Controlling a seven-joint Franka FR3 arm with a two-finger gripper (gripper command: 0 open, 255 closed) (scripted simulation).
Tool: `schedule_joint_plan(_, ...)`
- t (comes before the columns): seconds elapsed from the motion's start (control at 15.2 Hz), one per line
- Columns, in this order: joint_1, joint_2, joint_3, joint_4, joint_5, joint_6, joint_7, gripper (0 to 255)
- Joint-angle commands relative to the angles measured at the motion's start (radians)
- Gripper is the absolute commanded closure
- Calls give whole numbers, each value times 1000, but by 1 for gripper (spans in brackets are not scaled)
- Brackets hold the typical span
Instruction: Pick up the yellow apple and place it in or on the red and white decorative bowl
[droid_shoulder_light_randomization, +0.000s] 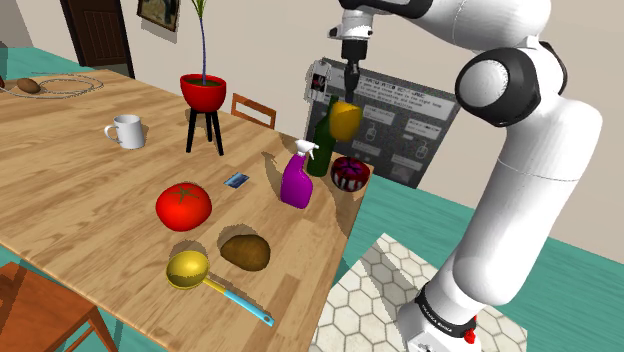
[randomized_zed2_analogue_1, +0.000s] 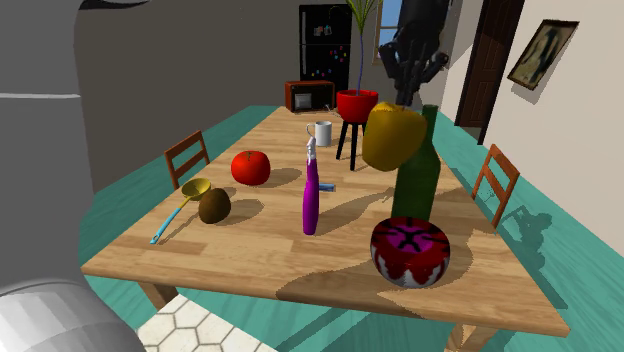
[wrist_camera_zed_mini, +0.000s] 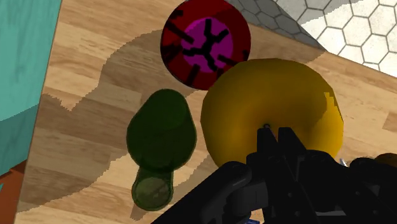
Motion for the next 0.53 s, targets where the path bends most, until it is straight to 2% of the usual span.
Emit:
schedule_joint_plan(0.0, -21, -21, -15, -8, -11, -12, -39, 255)
schedule_joint_plan(0.26, -70, -47, -53, 17, -32, -58, -132, 255)
schedule_joint_plan(0.46, -65, -68, -51, -52, -37, -9, -125, 255)
